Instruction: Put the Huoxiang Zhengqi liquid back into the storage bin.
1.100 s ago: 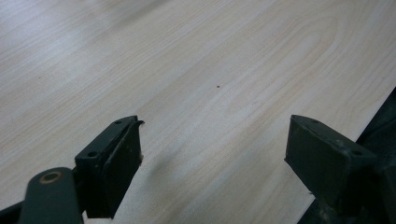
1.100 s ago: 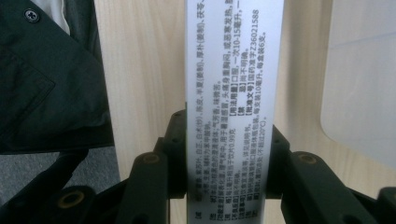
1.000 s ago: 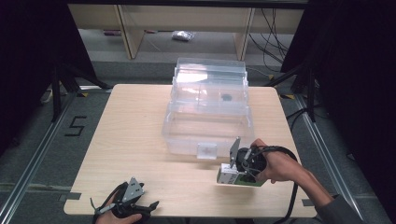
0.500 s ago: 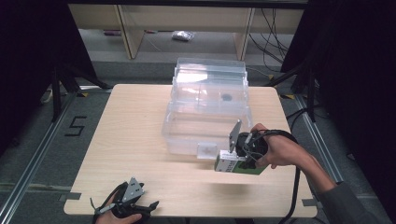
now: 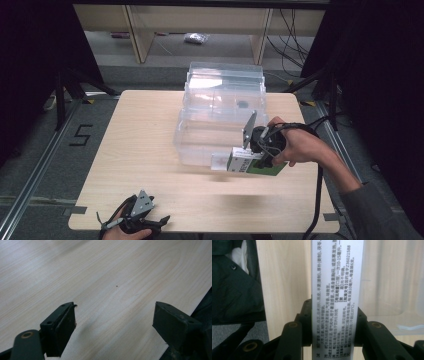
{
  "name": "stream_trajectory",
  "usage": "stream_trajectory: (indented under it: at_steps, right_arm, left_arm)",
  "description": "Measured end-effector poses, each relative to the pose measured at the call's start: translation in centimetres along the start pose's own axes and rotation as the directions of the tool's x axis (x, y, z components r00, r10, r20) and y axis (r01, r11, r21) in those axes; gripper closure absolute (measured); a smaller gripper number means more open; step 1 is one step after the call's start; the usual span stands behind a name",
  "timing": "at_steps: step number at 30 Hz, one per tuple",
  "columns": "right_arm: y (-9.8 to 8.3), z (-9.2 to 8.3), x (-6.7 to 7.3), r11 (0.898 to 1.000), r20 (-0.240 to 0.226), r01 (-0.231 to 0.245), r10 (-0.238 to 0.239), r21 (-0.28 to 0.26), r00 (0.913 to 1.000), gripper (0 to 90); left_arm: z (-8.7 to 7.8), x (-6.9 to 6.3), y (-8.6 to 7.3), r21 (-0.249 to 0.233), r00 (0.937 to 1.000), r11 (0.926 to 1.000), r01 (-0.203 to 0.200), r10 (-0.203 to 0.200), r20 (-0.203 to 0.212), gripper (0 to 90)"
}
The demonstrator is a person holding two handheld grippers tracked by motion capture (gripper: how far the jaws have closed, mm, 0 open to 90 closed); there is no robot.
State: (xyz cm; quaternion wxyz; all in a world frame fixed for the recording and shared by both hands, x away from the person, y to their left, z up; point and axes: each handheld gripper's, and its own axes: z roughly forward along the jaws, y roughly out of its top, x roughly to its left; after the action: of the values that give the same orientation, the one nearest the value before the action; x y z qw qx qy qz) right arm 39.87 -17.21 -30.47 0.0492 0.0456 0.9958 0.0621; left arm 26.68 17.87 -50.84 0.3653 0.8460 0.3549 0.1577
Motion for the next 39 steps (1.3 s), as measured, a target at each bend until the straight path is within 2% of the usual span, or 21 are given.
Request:
stream_trajectory:
  at_steps: [2,3,9,10,11,12,13,15,16,17,18,20,26,28,29,30,31,33,34,36,39]
  right_arm:
    - [0.2,-0.6,-0.5,1.000,0.009,0.008,-0.008,0.013,0.9999,64.6]
    - [0.4,-1.0,-0.9,1.000,0.013,0.019,-0.019,0.008,0.9997,64.6]
    - [1.0,-1.9,-2.0,1.000,0.027,-0.004,0.003,0.019,0.9996,64.6]
    - [1.0,-1.9,-2.2,1.000,0.027,0.000,0.000,0.017,0.9996,64.7]
    - [1.3,-1.9,-2.6,0.999,0.032,0.021,-0.022,0.026,0.9993,64.6]
    - [1.3,-1.8,-2.7,1.000,0.022,-0.002,0.002,0.018,0.9998,64.6]
    - [1.5,-1.8,-3.0,0.999,0.030,0.028,-0.028,0.019,0.9991,64.6]
    - [1.8,-1.7,-3.5,0.999,0.022,0.033,-0.034,0.020,0.9992,64.6]
    - [1.9,-1.7,-3.6,1.000,0.026,0.005,-0.005,0.029,0.9996,64.6]
    - [1.9,-1.7,-3.6,1.000,0.026,0.005,-0.005,0.029,0.9996,64.6]
    - [2.0,-1.4,-4.3,0.999,0.018,0.033,-0.033,0.017,0.9993,64.6]
    - [2.3,-1.4,-4.7,0.999,0.013,0.021,-0.021,0.030,0.9997,64.6]
    - [2.5,-0.6,-6.5,0.999,0.006,0.032,-0.033,0.039,0.9994,64.6]
    - [2.6,-0.5,-6.6,0.999,-0.002,0.012,-0.012,0.043,0.9999,64.6]
    - [2.5,-0.1,-7.2,0.999,0.003,0.038,-0.038,0.032,0.9993,64.5]
    - [2.6,-0.1,-7.2,0.999,0.001,0.005,-0.005,0.045,1.0000,64.6]
    - [2.6,-0.1,-7.2,0.999,0.001,0.005,-0.005,0.045,1.0000,64.6]
    - [2.5,0.4,-7.9,0.999,0.002,0.035,-0.035,0.033,0.9994,64.5]
    - [2.5,0.6,-7.9,0.999,0.004,-0.015,0.015,0.052,0.9999,64.6]
    - [2.4,0.9,-8.4,0.999,0.004,-0.012,0.012,0.052,0.9999,64.5]
    - [2.3,1.1,-8.6,0.997,0.001,-0.039,0.039,0.069,0.9993,64.5]
  left_arm:
    - [0.0,0.1,0.0,0.012,0.9998,0.9998,-0.018,0.018,-0.007,17.9]
    - [0.0,0.0,0.0,0.000,1.0000,1.0000,-0.003,0.003,0.001,17.9]
    - [0.0,0.0,0.0,0.000,1.0000,1.0000,-0.004,0.004,0.000,17.9]
    - [0.0,0.0,0.0,0.000,1.0000,1.0000,0.001,-0.001,0.001,17.9]
    - [-0.1,0.1,0.0,0.012,0.9998,0.9998,-0.016,0.016,-0.009,17.9]
    - [-0.1,0.1,0.0,0.008,0.9999,0.9999,-0.014,0.014,-0.006,17.9]
    - [-0.1,0.1,0.0,0.008,0.9999,0.9999,-0.014,0.014,-0.006,17.9]
    - [-0.1,0.1,0.0,0.013,0.9998,0.9997,-0.018,0.018,-0.007,17.9]
    - [-0.1,0.1,0.0,0.011,0.9998,0.9998,-0.016,0.016,-0.009,17.9]
    - [-0.1,0.1,0.0,0.006,0.9999,0.9999,-0.012,0.012,-0.006,17.9]
    - [0.0,0.0,0.0,0.007,0.9999,1.0000,-0.006,0.006,-0.009,17.9]
    - [0.0,0.0,0.0,-0.003,1.0000,1.0000,-0.002,0.002,0.000,17.9]
    - [-0.1,0.0,0.0,0.010,0.9998,0.9998,-0.016,0.017,-0.006,17.9]
    - [-0.1,0.1,0.0,0.008,0.9999,0.9999,-0.015,0.015,-0.007,17.9]
    - [0.0,0.1,0.0,0.009,0.9999,0.9998,-0.016,0.016,-0.005,17.9]
    - [0.0,0.0,0.0,0.010,0.9999,0.9998,-0.016,0.016,-0.005,17.9]
    - [0.0,0.0,0.0,0.010,0.9999,0.9998,-0.016,0.016,-0.005,17.9]
    - [-0.1,-0.1,0.0,0.006,0.9999,0.9999,-0.011,0.011,0.005,17.9]
    - [-0.1,-0.1,0.0,0.006,0.9999,0.9999,-0.012,0.012,0.005,17.9]
    - [-0.1,-0.1,0.0,0.007,0.9999,0.9999,-0.011,0.011,0.005,17.9]
    - [-0.1,-0.1,0.0,0.008,0.9999,0.9999,-0.014,0.014,0.006,17.9]
